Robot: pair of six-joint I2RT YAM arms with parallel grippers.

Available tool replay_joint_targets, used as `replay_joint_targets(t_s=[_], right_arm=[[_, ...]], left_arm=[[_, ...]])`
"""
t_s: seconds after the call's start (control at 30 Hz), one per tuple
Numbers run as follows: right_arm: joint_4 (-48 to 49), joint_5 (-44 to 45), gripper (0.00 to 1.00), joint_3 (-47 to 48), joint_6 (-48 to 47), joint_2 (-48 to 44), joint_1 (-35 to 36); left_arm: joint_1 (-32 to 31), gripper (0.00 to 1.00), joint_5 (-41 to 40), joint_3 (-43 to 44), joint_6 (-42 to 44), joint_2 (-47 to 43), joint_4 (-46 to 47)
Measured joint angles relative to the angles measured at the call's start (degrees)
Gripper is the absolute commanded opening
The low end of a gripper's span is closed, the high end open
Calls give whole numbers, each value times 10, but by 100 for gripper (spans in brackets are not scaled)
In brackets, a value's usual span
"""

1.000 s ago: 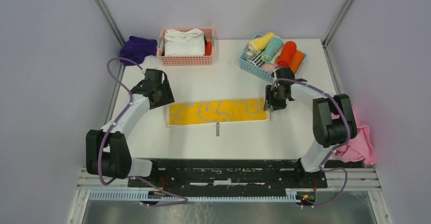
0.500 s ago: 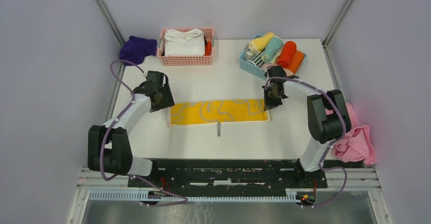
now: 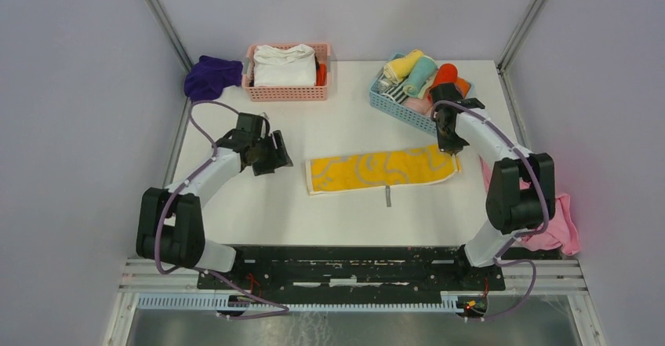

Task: Roll the towels
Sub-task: Fold the towel at the center of the board.

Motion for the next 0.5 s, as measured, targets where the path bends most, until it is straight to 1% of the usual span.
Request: replay_joint_targets(t_s=[0.1,0.2,0.33,0.5], right_arm=[[-10,-3,1,4,-7,-37,8],[-26,-31,1,10,-7,-62,27],[-37,-96,6,28,5,-71,61],[-49,-188,6,63,37,-62,120]], left_arm=[[-27,68,40,-7,-31,23,40],[-50,63,69,-22,-65,49,81],[-61,57,82,-35,-95,78,112],[-62,49,83,-56,-122,99,146]])
